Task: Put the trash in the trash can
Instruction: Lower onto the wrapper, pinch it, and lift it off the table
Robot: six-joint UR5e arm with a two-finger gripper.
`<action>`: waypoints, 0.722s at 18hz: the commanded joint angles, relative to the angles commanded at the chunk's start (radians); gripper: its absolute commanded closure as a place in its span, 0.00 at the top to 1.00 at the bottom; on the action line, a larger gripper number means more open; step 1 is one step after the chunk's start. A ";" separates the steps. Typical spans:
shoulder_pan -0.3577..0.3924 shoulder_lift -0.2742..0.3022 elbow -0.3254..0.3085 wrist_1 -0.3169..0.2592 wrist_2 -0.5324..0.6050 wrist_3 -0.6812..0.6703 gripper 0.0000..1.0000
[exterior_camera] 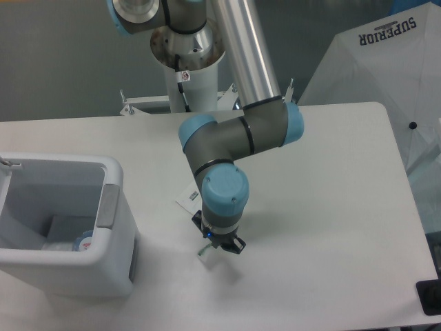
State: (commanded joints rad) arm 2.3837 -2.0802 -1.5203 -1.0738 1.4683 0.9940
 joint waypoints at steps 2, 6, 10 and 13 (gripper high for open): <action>0.023 0.048 0.018 0.000 -0.058 0.000 0.00; 0.067 0.106 0.060 -0.005 -0.182 -0.002 0.00; 0.090 0.146 0.135 -0.086 -0.262 -0.018 0.00; 0.109 0.149 0.193 -0.107 -0.357 -0.057 0.00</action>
State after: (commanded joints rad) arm 2.4927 -1.9313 -1.3271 -1.1812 1.1109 0.9375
